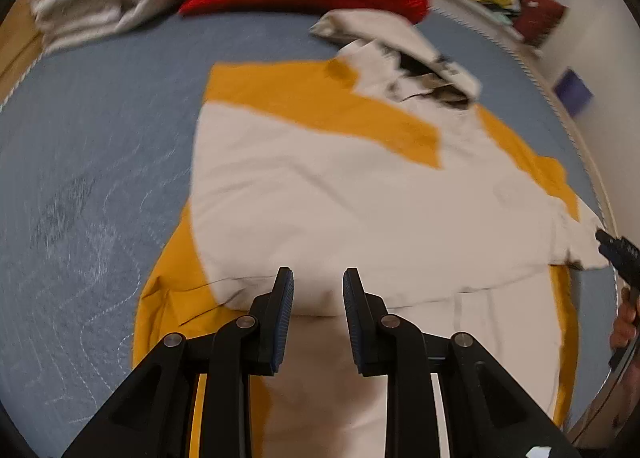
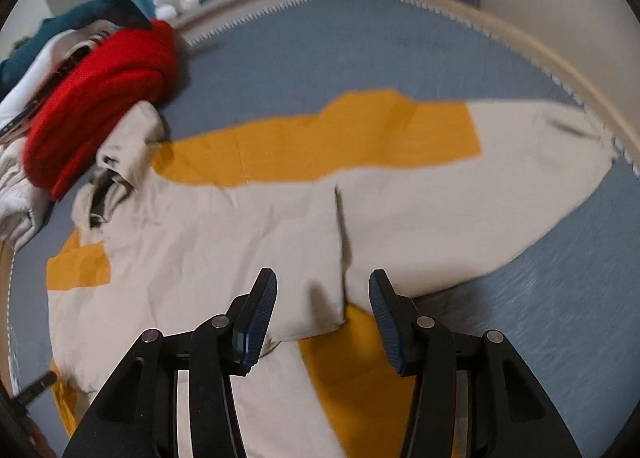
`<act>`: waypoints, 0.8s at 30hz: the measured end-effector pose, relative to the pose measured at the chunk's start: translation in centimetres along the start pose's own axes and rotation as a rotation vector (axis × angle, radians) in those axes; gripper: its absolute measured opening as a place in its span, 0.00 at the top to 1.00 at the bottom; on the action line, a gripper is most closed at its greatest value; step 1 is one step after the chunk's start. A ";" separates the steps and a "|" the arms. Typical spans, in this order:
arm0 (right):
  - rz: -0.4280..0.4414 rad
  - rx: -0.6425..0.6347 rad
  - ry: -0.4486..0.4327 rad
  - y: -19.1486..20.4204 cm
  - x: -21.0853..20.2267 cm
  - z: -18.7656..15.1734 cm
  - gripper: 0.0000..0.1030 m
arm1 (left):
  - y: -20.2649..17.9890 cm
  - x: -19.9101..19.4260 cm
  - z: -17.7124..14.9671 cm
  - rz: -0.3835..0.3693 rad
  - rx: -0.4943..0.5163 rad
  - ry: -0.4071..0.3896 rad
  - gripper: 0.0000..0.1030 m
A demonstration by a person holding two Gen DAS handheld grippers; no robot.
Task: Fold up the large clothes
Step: 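Move the right gripper to the cuff of the other sleeve, then grasp the sleeve cuff with the right gripper, fold it across the body, release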
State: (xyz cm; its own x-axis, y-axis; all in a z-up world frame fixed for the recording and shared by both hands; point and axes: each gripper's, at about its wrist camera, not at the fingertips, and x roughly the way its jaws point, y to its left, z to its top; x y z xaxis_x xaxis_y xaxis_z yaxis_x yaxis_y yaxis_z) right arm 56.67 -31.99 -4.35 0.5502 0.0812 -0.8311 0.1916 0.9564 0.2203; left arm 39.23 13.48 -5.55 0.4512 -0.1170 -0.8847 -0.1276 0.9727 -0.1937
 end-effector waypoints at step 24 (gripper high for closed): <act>-0.159 0.483 -0.190 -31.8 -1.9 3.3 0.52 | -7.4 3.0 -2.5 -0.037 0.151 0.000 0.78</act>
State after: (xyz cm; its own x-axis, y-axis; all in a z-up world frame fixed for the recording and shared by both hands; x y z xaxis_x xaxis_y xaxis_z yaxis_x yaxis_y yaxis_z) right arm 52.26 -63.53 -8.10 0.6127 -0.1491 -0.7761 0.6115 0.7116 0.3460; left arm 39.36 5.39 -7.85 0.4531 -0.1534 -0.8782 0.0235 0.9868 -0.1603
